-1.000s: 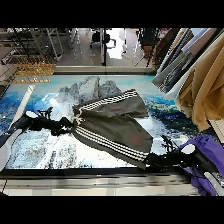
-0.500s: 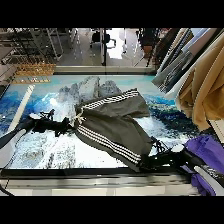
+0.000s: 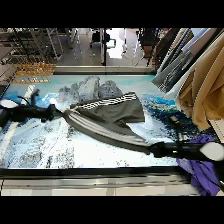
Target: Fold the clothes and pants, and hang the long-sleeved shirts on hangers.
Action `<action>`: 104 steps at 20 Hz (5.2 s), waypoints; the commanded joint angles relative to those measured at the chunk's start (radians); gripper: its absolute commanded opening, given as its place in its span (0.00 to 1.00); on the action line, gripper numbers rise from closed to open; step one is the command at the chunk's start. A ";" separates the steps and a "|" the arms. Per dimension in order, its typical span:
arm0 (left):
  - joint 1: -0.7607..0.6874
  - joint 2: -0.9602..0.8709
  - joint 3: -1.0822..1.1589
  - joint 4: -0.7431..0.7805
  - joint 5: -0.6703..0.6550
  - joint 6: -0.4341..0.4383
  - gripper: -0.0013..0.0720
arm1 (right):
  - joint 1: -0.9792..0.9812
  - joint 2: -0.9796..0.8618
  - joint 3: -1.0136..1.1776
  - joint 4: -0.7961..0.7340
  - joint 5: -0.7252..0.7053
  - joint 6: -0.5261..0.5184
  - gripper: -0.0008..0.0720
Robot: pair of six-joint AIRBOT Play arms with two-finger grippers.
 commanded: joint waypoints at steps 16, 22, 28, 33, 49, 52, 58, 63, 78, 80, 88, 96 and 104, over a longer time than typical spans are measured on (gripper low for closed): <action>0.077 0.399 0.240 -0.595 0.053 0.174 0.04 | 0.002 -0.101 0.899 -0.221 -0.279 0.092 0.03; -0.156 -0.026 0.240 -0.135 0.182 0.145 0.04 | 0.002 -0.705 0.829 -0.217 -0.231 0.076 0.03; -0.216 -0.408 0.244 -0.309 0.515 0.108 0.04 | 0.002 -0.956 0.832 -0.220 -0.388 0.076 0.03; -0.139 -0.373 0.244 -0.332 0.431 0.108 0.04 | 0.002 -0.877 0.889 -0.188 -0.089 0.073 0.03; 0.084 -0.401 0.243 0.158 0.064 0.014 0.46 | 0.695 -0.666 0.176 -0.201 -0.101 0.223 0.66; 0.089 -0.377 0.243 0.150 0.063 0.015 0.82 | 0.555 -0.604 0.163 -0.315 -0.109 0.375 0.73; 0.134 -0.233 0.244 0.140 0.055 0.023 0.81 | 0.401 -0.513 -0.152 0.258 -0.449 0.330 0.93; 0.105 -0.159 0.243 0.140 -0.006 0.022 0.81 | 0.528 -0.589 -0.213 0.676 -0.669 0.106 0.98; -0.209 -0.227 0.240 0.174 -0.146 0.022 0.08 | 0.212 -0.338 -0.213 -0.243 -0.497 0.501 0.03; -0.261 -0.288 0.240 0.200 -0.145 0.022 0.08 | 0.065 -0.270 -0.202 -0.424 -0.327 0.529 0.03; -0.431 -0.460 0.241 0.200 0.060 -0.024 0.04 | 0.130 -0.232 0.199 -0.348 -0.256 0.495 0.03; -0.379 -0.421 0.242 0.200 0.030 -0.087 0.04 | 0.726 -0.832 0.612 -0.332 -0.491 0.425 0.03; -0.013 -0.175 0.241 0.255 -0.233 -0.086 0.04 | 0.687 -1.017 0.892 -0.299 -0.178 0.327 0.72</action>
